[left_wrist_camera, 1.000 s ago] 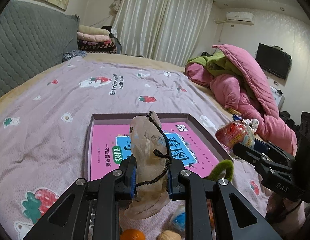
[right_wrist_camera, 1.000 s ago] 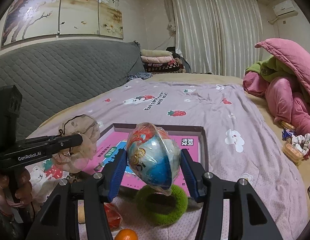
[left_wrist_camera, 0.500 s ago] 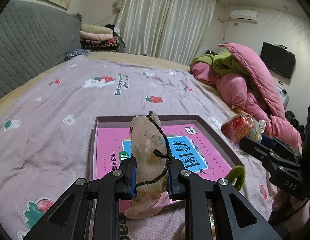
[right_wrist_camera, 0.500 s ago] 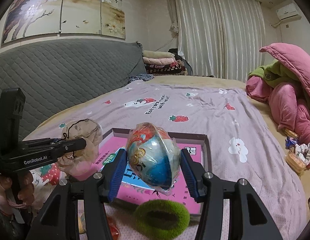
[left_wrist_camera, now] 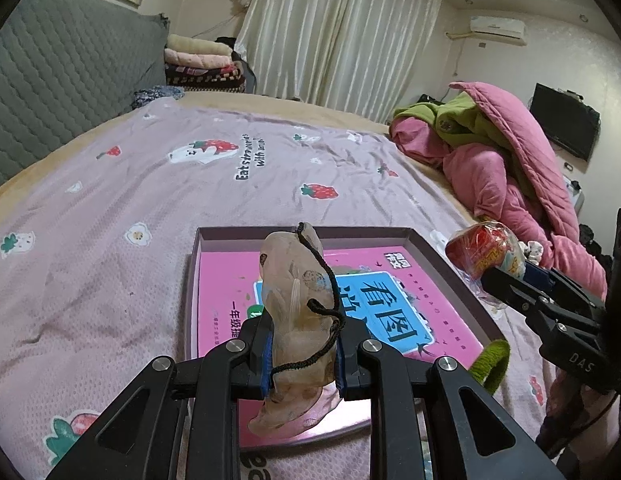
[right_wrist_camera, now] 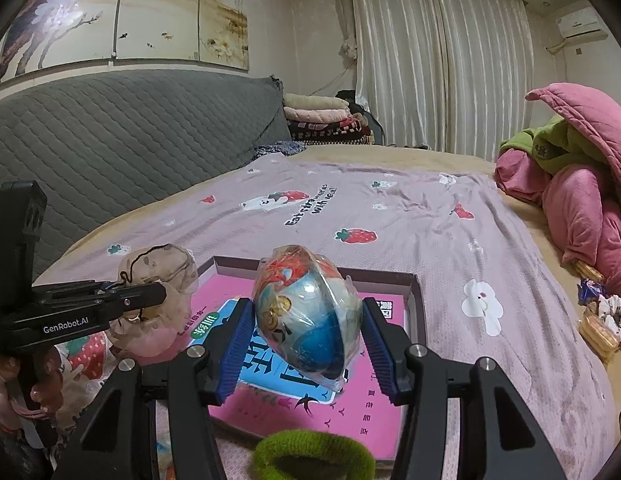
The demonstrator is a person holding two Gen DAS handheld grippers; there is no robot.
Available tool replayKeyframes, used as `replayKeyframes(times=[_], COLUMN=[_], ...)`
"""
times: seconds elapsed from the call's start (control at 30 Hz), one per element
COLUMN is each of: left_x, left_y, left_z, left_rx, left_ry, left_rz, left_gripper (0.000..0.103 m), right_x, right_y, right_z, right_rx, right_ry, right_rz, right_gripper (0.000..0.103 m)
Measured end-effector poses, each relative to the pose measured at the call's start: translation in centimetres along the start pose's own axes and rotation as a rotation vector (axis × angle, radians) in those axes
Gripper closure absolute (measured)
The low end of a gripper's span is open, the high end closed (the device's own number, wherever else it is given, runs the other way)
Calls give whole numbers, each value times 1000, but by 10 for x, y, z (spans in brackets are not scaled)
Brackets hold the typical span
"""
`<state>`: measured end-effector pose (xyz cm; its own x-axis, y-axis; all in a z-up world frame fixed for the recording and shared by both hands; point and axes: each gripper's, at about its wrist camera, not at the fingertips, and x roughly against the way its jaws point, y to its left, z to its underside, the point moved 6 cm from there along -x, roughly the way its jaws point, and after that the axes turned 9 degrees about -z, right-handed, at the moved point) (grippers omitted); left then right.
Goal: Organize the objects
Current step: 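Lift and carry the mesh pouch over the book tray while right carries the egg there, then lower the pouch onto the book and open left gripper while right lowers the egg beside it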
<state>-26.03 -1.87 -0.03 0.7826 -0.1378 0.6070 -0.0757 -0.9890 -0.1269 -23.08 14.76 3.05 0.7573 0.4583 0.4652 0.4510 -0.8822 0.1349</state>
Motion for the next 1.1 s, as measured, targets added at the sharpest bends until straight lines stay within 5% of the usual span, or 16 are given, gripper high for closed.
replayKeyframes(times=[1.1], left_x=[-41], left_y=[-4], left_z=[29], left_rx=[-53], left_ry=[128], left_rz=[-31], left_gripper=[80], right_x=[-47], right_y=[-33], right_z=[46], right_rx=[-135], right_ry=[222], right_rz=[19], right_gripper=[49])
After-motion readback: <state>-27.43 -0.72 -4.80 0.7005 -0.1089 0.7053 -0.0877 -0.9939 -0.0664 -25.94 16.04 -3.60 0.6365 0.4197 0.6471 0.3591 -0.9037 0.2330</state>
